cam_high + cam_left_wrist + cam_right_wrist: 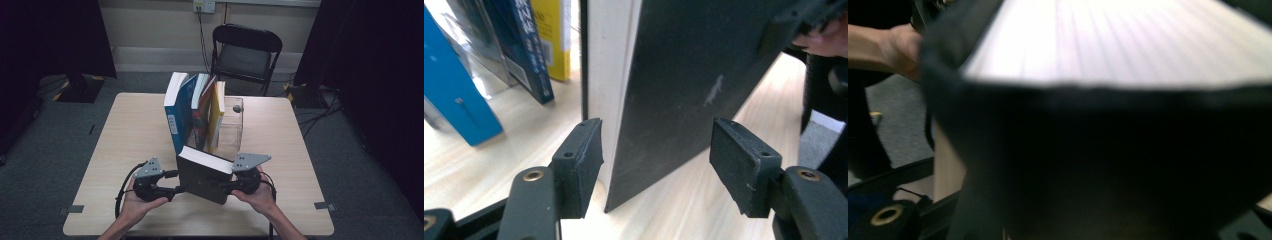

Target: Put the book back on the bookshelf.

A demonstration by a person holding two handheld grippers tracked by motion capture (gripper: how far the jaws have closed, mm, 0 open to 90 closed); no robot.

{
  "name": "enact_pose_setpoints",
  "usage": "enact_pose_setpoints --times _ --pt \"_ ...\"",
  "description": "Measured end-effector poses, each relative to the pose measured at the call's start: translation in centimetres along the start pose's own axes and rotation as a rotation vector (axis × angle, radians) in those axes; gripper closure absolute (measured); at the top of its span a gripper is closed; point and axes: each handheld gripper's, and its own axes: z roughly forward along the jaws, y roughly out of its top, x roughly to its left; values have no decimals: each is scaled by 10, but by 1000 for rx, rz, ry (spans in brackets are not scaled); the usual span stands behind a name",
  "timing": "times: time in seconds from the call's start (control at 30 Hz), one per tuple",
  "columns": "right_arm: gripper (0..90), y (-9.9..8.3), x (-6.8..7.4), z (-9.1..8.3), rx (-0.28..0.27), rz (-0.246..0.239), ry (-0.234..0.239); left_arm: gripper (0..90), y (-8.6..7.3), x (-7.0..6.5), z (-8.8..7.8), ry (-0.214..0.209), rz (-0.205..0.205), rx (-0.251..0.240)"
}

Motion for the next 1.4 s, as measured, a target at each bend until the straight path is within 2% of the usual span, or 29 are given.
enact_pose_setpoints --times 0.1,0.2,0.3,0.4,0.5,0.6,0.7,0.77,0.87,0.97,1.03,1.13,1.27,1.3,1.4 --pt "521 0 0 -4 11 -5 -9 368 -2 4 2 25 -5 18" --pt "523 -2 -1 -10 25 -1 -16 345 -4 10 3 53 -39 27" --pt "524 -6 -3 -20 31 14 -34 297 -4 18 5 64 -99 43" --pt "524 -11 -5 -31 31 36 -61 246 -7 26 7 109 -98 96" --pt "524 -17 -7 -42 32 55 -88 220 -10 32 8 107 -133 136" --pt "524 -21 -11 -52 33 76 -109 206 -11 35 7 123 -144 147" --pt "524 -24 -16 -59 32 94 -132 176 -15 40 3 163 -133 178" --pt "524 -26 -18 -63 33 104 -143 176 -19 45 0 212 -138 202" --pt "524 -29 -20 -68 31 117 -161 170 -29 56 -10 240 -154 208" --pt "524 -30 -23 -72 31 136 -178 163 -40 67 -16 322 -171 260" --pt "524 -31 -25 -74 30 149 -190 160 -47 76 -18 352 -178 292" --pt "521 -33 -27 -75 18 164 -201 160 -53 84 -18 431 -199 288" --pt "518 -33 -28 -75 15 166 -195 161 -59 87 -11 463 -191 331" --pt "517 -32 -28 -75 18 166 -193 150 -59 87 -10 451 -191 323" --pt "510 -30 -28 -74 27 166 -189 149 -62 87 -9 466 -199 291"
